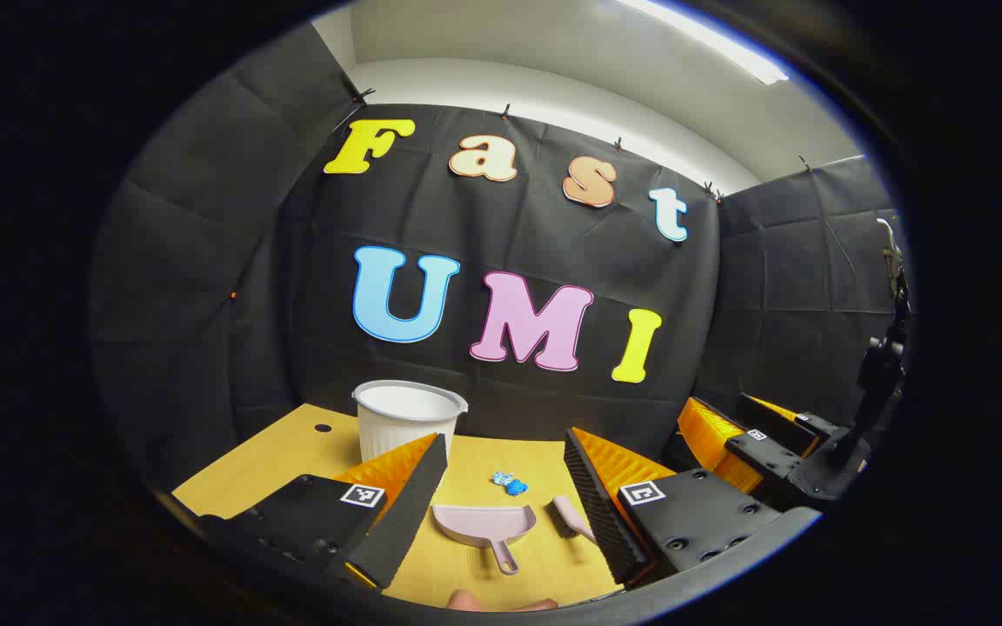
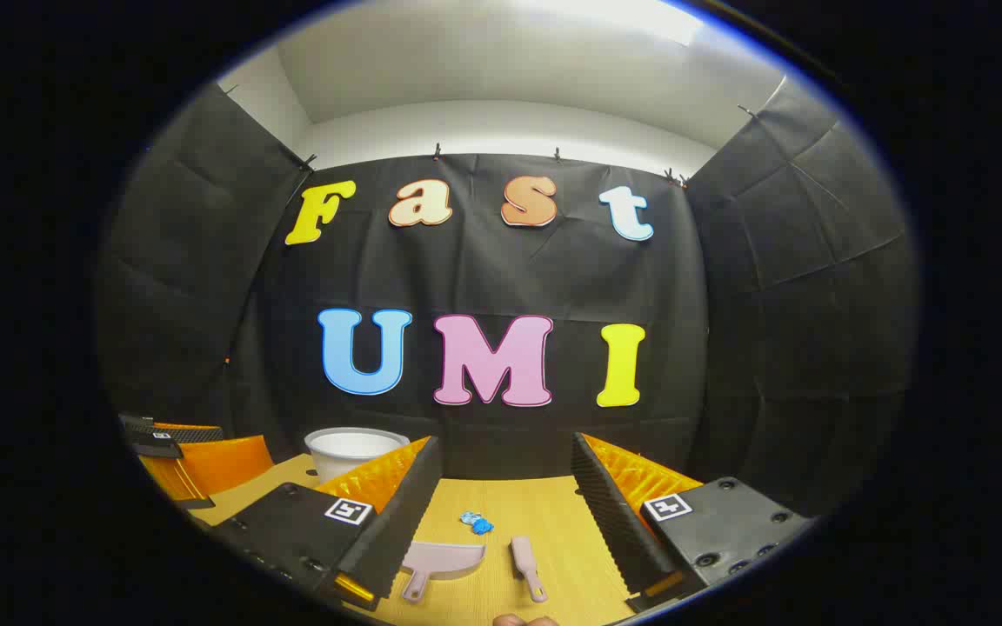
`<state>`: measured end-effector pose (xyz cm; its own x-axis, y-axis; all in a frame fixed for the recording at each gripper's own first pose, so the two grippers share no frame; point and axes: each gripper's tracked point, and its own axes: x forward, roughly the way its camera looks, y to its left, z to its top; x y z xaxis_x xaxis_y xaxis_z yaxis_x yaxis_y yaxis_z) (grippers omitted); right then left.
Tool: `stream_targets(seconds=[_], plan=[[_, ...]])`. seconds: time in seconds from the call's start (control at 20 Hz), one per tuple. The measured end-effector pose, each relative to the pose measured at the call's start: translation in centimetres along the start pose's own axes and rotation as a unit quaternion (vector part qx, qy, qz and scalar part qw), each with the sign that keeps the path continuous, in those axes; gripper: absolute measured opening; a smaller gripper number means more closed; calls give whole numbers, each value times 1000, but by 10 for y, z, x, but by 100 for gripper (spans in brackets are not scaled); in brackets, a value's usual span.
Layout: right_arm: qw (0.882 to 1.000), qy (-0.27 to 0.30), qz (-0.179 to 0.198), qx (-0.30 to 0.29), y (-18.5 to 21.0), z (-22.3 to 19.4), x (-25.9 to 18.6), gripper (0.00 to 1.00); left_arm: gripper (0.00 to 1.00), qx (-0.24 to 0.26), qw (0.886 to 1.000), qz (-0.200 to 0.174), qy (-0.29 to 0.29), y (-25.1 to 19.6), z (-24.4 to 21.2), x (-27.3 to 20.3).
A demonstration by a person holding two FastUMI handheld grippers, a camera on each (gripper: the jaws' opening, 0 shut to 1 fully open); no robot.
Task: Pick up the small broom and dustpan from the desktop, sweep the trash into the dustpan with the broom, and then empty the trash into the garbage bin.
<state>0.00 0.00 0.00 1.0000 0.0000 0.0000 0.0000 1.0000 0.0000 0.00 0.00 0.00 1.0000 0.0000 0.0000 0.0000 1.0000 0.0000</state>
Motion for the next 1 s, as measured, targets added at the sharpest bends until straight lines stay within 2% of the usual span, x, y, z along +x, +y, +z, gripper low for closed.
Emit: stream_targets(seconds=[0.65, 1.0], plan=[[1000, -8, 8, -6, 8, 10, -9, 97, 80, 16, 1000, 14, -3, 5, 2, -5], [1000, -5, -6, -12, -6, 7, -23, 97, 80, 22, 1000, -6, -1, -13, -4, -7]])
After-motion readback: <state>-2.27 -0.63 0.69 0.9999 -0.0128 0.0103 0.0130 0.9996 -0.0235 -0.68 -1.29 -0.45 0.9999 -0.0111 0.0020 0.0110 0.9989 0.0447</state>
